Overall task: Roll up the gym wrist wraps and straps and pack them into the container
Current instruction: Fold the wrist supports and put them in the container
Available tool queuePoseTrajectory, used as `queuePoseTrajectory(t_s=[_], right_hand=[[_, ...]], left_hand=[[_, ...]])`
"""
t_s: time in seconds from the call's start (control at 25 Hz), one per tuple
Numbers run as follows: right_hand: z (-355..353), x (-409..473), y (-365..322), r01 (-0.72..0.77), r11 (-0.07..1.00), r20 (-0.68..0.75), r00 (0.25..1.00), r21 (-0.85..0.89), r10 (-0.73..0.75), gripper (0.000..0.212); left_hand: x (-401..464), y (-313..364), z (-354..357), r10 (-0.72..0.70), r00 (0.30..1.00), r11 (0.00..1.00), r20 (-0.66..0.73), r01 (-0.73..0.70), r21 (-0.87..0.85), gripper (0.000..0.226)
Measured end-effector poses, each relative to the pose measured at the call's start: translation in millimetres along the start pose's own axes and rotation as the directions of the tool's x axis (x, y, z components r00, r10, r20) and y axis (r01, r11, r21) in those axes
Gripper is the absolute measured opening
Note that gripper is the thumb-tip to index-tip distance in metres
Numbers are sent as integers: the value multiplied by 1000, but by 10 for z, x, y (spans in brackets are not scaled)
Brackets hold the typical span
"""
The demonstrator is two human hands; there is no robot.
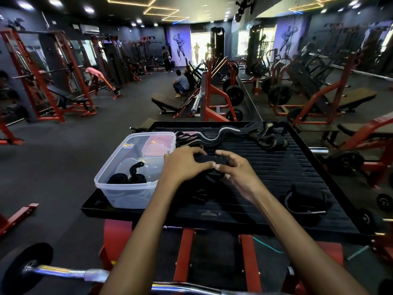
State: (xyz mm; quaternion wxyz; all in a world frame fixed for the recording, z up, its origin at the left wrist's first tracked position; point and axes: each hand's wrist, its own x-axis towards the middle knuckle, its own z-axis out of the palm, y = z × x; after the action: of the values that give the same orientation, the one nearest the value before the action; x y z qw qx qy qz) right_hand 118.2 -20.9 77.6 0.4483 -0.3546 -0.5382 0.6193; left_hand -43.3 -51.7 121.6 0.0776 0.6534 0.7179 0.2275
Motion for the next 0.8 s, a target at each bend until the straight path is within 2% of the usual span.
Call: queuePoseTrajectory(t_s=[0.04,0.08,0.12,0.24,0.32,0.4,0.52,0.6,0.64,0.8], right_hand=[[7,-10,-2,26,997,-40,999,-70,-29,42],[15,-16,-2,34,993,-70,997,-109,-41,45],[19,-13,8,27,993,-91,995,-119,-38,46],[73,-33,40,-13,999,-130,992,-53,6,42],[124,-32,77,0,996,-181,983,-93,-17,37],[180,-13,72,31,970,-234,968,-241,-89,36],[228,10,44,74,925,-262,948,-372,-181,34],[210,15,50,111,914,-251,942,-390,-221,22],[184,17,67,128,927,-237,946,-352,-220,18],[54,2,169,96,995,-165,981,-20,-98,27]], left_hand=[[-7,42,15,-24,999,992,-33,28,120,52],[3,61,39,-24,998,985,-59,33,167,49],[12,61,59,-12,999,989,-53,19,144,43],[16,12,73,-5,998,996,56,10,-86,28],[4,10,69,-50,998,999,47,51,-13,26],[-14,31,75,-113,993,992,-39,115,45,28],[-35,58,79,-145,980,989,-137,149,21,24],[-14,50,68,-142,983,990,-115,140,-24,29],[9,38,55,-128,988,990,-86,123,-70,28],[66,-61,63,-55,994,920,98,88,-383,19]])
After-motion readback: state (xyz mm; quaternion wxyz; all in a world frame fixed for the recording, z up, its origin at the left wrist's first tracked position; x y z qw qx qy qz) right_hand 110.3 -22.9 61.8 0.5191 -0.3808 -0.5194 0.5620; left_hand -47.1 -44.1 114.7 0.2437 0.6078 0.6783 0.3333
